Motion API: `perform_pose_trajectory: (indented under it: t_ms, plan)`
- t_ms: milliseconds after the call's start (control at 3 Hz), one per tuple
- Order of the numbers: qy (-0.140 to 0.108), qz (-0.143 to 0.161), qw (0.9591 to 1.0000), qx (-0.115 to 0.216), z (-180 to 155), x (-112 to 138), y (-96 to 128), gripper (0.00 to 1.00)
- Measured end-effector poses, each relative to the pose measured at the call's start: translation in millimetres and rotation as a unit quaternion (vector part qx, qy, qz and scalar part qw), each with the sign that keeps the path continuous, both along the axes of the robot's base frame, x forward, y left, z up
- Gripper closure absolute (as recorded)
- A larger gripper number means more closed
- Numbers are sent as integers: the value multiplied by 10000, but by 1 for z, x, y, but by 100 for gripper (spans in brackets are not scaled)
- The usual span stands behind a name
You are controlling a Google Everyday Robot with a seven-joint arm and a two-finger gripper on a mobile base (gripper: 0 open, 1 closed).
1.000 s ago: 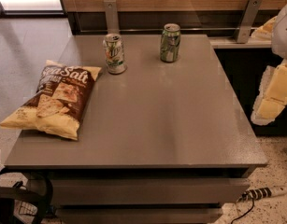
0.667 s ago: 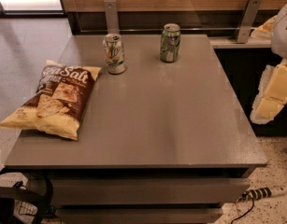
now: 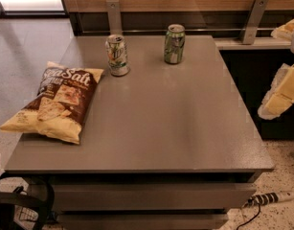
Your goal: Move green can near brown chip bag
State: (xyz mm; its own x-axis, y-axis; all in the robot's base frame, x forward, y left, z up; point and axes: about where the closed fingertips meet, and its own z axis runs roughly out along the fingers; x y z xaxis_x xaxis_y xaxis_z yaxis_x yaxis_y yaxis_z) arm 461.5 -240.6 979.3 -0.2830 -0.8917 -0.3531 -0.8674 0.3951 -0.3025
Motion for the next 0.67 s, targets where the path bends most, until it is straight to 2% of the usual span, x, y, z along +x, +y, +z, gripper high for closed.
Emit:
perform_pose_trajectory:
  t_ms: [333,667]
  plan:
    - [-450,-433,9942,873,-5,19,-11,0]
    - [-1178,-612,9670,2174,-10,61,-3,0]
